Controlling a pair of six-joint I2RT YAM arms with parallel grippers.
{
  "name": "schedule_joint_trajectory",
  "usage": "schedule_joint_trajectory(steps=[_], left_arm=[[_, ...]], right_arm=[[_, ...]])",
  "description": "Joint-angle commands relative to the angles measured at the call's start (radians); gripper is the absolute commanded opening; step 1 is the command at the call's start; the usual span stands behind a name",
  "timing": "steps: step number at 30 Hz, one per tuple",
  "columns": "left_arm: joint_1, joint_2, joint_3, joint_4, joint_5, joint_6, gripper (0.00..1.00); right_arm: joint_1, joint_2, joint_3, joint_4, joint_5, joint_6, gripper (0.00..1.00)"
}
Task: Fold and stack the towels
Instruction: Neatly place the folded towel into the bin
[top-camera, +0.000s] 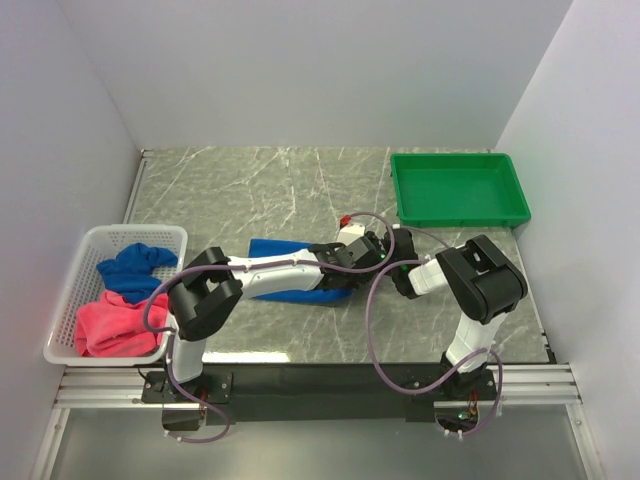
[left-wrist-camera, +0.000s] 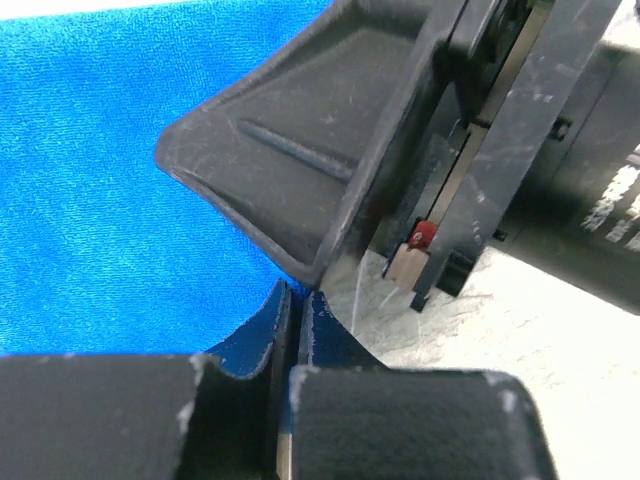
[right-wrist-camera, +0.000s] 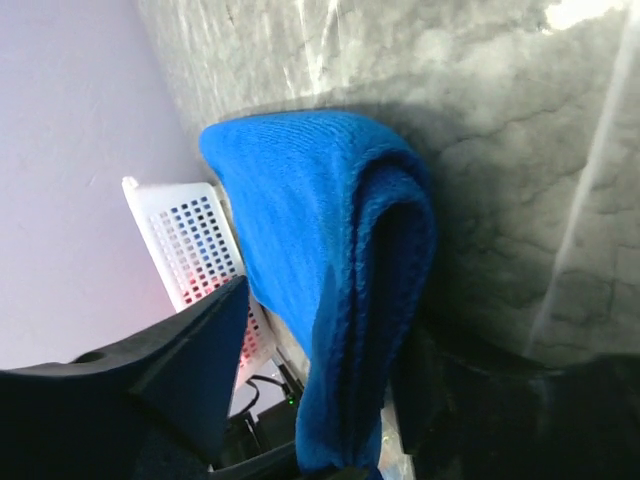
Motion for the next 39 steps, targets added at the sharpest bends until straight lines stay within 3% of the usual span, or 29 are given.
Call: schedule_joint_trajectory(steps=[1,4,6,7,8,12,16,17,19,22,25,32,35,39], left_arm=[[0.008,-0.002,0.046,0.035,0.026,-0.028,0.01],[0.018,0.015,0.063,0.026,0.035,-0.033,0.02],[0.024,0.021,0.066,0.04,0.055,-0.031,0.02],[0.027,0.023,0.066,0.046,0.063,-0.033,0.05],[0.027,0.023,0.066,0.052,0.069,-0.033,0.06],[0.028,0.013,0.066,0.06,0.084,-0.036,0.21],[0.034,-0.026,0.031,0.067,0.095,-0.043,0.48],[0.037,-0.052,0.02,0.071,0.096,-0.045,0.62],[0.051,-0.08,-0.014,0.074,0.106,-0.05,0.79],[0.079,-0.151,-0.075,0.077,0.124,-0.045,0.93],[0.117,-0.246,-0.152,0.087,0.141,-0.028,0.99],[0.26,-0.485,-0.301,0.054,0.216,0.042,0.99],[0.355,-0.601,-0.333,0.005,0.224,0.093,0.99],[0.56,-0.723,-0.336,-0.054,0.259,0.209,0.99]], right_arm=[[0.017,0.029,0.01,-0.058,0.039,-0.015,0.6],[0.017,0.023,0.011,-0.072,0.039,-0.023,0.5],[0.017,0.018,0.021,-0.086,0.039,-0.035,0.37],[0.017,0.02,0.025,-0.102,0.039,-0.039,0.31],[0.019,0.018,0.031,-0.109,0.039,-0.047,0.18],[0.017,0.017,0.059,-0.155,0.039,-0.087,0.0],[0.016,-0.002,0.099,-0.233,0.052,-0.153,0.0],[0.011,-0.006,0.126,-0.279,0.055,-0.191,0.0],[0.008,-0.013,0.159,-0.36,0.055,-0.236,0.0],[-0.004,-0.014,0.238,-0.492,0.071,-0.34,0.0],[-0.022,-0.01,0.33,-0.622,0.096,-0.443,0.0],[-0.069,0.041,0.617,-0.9,0.166,-0.702,0.0],[-0.09,0.081,0.767,-1.044,0.217,-0.809,0.0],[-0.127,0.133,0.948,-1.181,0.262,-0.917,0.0]])
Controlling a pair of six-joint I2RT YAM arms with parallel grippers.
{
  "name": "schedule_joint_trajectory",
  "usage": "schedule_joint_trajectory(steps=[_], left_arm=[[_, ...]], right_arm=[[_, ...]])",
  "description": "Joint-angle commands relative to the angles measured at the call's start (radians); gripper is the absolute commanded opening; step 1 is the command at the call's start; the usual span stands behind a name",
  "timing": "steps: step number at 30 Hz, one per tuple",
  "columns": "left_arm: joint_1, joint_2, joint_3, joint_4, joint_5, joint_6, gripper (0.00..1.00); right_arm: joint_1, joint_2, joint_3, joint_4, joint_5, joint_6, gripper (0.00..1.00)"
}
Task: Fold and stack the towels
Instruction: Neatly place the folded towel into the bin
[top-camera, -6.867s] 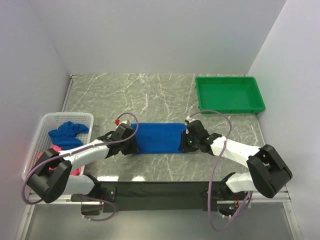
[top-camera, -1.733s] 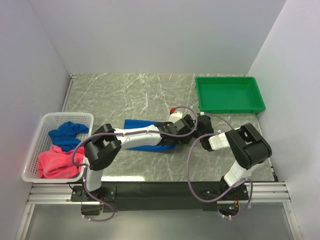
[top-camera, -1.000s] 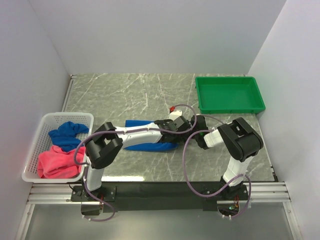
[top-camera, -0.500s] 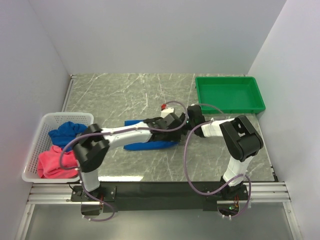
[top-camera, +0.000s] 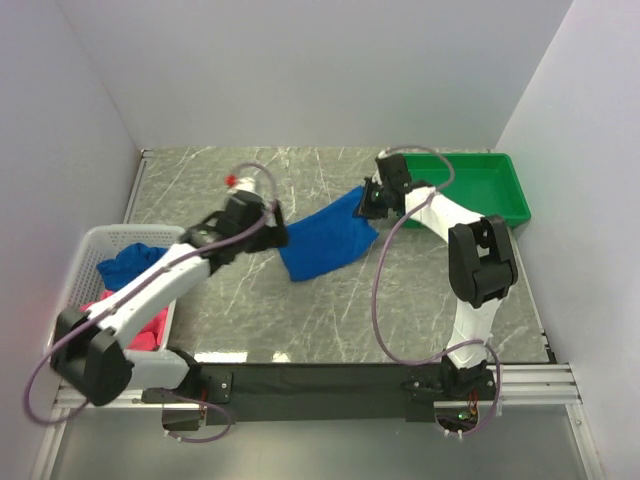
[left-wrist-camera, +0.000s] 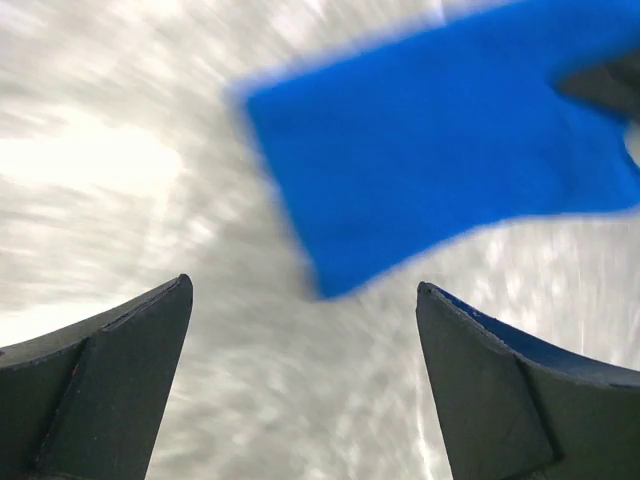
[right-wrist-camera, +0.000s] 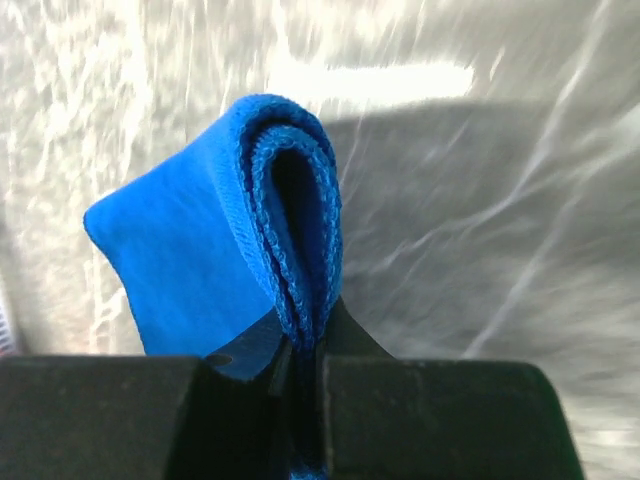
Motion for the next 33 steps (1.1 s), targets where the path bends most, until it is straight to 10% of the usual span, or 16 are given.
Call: schedule_joint_trajectory(steps=[1,17,33], left_arm=[[0.14,-0.117,-0.001,-0.059,0.02,0.132,0.99],[0.408,-0.191,-0.168,0.07,0.148,0.206,0.99],[0.418,-0.113,-0.16,0.074,0.158,0.209,0.99]], right_arm=[[-0.042,0.045,0.173,-0.185,0.071,-0.18,0.0],[-0.245,0.315,0.811,-0.569,0.222,-0.557,0.0],[-0.371,0.322,0.705,-0.363,0.29,-0.692,0.0]])
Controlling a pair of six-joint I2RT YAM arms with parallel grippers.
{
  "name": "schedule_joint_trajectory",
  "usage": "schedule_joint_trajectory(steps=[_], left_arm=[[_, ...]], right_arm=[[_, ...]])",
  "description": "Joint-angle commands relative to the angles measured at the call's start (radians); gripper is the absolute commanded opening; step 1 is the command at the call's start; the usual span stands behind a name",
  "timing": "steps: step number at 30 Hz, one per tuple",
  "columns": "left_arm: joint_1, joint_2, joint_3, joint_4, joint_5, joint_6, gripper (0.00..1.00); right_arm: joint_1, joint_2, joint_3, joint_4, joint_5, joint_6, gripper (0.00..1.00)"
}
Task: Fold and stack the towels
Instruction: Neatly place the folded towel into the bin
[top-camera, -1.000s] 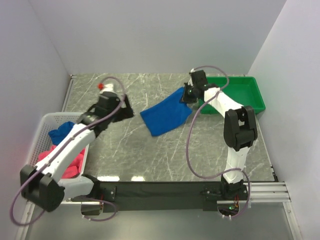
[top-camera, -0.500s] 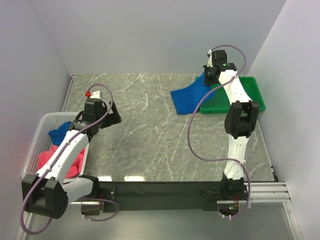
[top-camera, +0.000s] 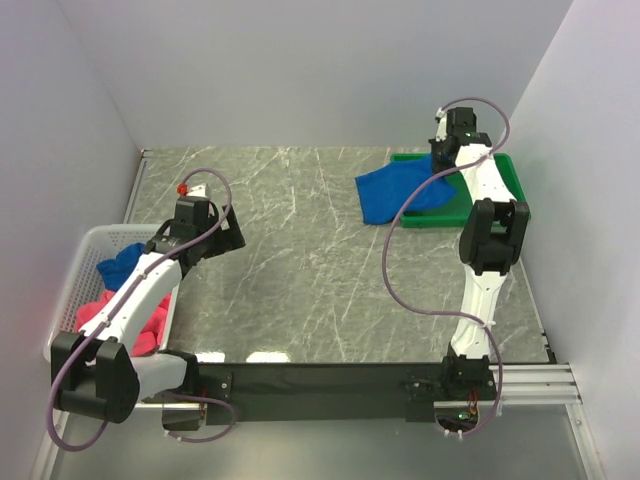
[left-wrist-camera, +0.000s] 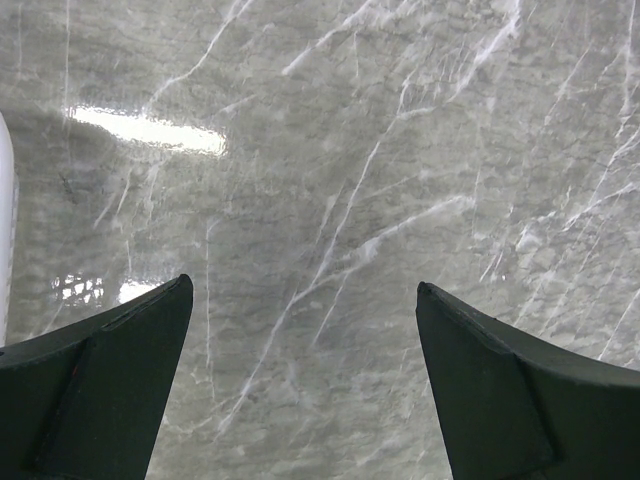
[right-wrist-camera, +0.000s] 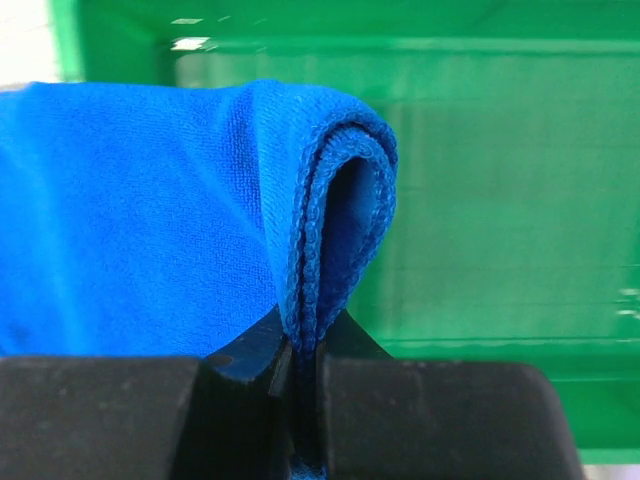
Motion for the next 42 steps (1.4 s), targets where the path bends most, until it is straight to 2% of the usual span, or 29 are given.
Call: schedule_joint_trajectory(steps=[1,7,15,25,42], left_arm=[[0.01,0.015,0.02,0.041,0.025,0.014,1.0],[0.022,0.047,0.02,0.044,0.032,0.018,0.99],[0.03,0.073,0.023,0.049,0.027,0.02,0.99],[0.032,0.116,0.035,0.046,0.019,0.023,0.99],[0.033,0.157,0.044,0.046,0.03,0.024,0.99]], right_arm=[[-0.014,0.012,0.001,0.074,0.069,-0.084,0.0],[-0.025,0.018,-0.027,0.121,0.113,-0.14,0.0],[-0.042,0.055,0.041,0.108,0.155,-0.19,0.0],[-0.074,0.066,-0.015,0.164,0.196,-0.236,0.0],[-0.089,0.084,-0.016,0.19,0.296,-0.296,0.0]])
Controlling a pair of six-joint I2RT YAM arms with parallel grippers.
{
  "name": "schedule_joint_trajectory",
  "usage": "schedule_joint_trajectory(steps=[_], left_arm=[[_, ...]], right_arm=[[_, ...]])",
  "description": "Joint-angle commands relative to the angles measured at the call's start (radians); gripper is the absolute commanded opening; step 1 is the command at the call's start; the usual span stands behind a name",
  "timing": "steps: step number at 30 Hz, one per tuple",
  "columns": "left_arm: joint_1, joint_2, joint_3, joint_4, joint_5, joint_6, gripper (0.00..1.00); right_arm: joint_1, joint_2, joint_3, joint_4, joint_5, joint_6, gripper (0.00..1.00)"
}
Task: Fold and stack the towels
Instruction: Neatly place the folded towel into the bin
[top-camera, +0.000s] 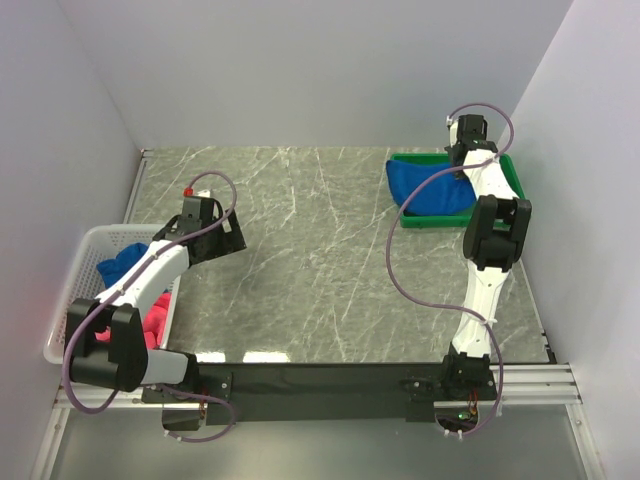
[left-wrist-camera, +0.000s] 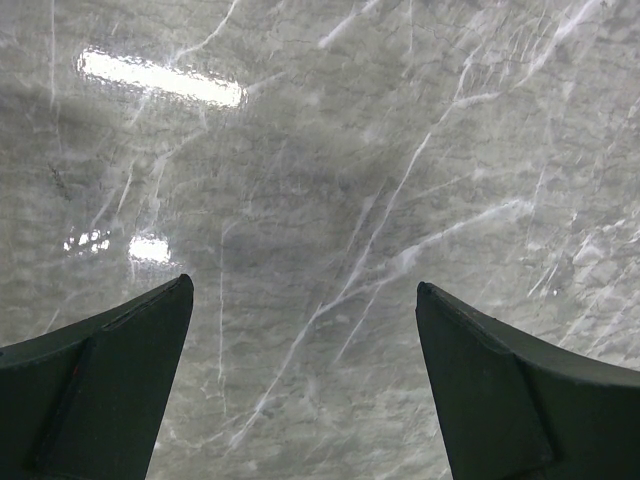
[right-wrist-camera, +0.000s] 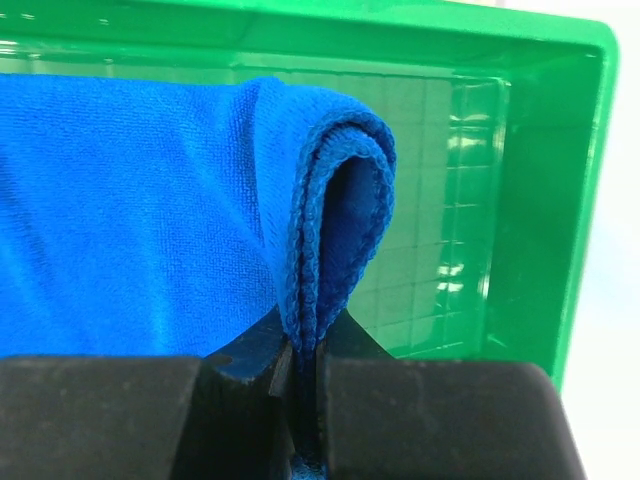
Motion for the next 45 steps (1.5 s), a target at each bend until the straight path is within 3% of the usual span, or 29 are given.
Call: schedule_joint_trajectory(steps=[1,12,14,15,17,23,25,28,35,39,45], left_arm=[[0.003,0.008,0.038,0.024,0.017,0.015,0.99],[0.003,0.01,0.039,0.024,0.023,0.016,0.99],[0.003,0.011,0.039,0.024,0.021,0.016,0.99],[0.003,0.013,0.038,0.024,0.023,0.016,0.99],[0.003,0.011,0.038,0.024,0.024,0.018,0.99],[0.003,0.008,0.039,0.023,0.028,0.018,0.98],[0.005,0.002,0.039,0.023,0.026,0.018,0.98],[0.003,-0.002,0.039,0.023,0.026,0.019,0.98],[0.003,-0.019,0.039,0.021,0.034,0.019,0.98],[0.003,-0.027,0.036,0.026,0.04,0.018,0.98],[0.005,-0.038,0.03,0.032,0.024,0.02,0.98]], right_arm=[[-0.016,0.009,-0.005,0.047,0.066,-0.038,0.0],[-0.016,0.012,-0.021,0.065,0.1,-0.041,0.0],[-0.014,0.019,-0.019,0.067,0.106,-0.035,0.08],[-0.016,0.019,-0.022,0.068,0.108,-0.031,0.23],[-0.016,0.016,-0.036,0.096,0.14,-0.011,0.36],[-0.016,0.015,-0.015,0.129,0.238,0.008,0.4],[-0.016,0.015,0.001,0.137,0.27,0.049,0.48],[-0.017,-0.021,-0.009,0.148,0.271,0.13,0.49],[-0.017,-0.126,-0.096,0.143,-0.076,0.37,0.45],[-0.023,-0.133,-0.147,0.159,-0.055,0.572,0.45],[-0.072,-0.076,-0.124,0.09,-0.136,0.687,0.46]])
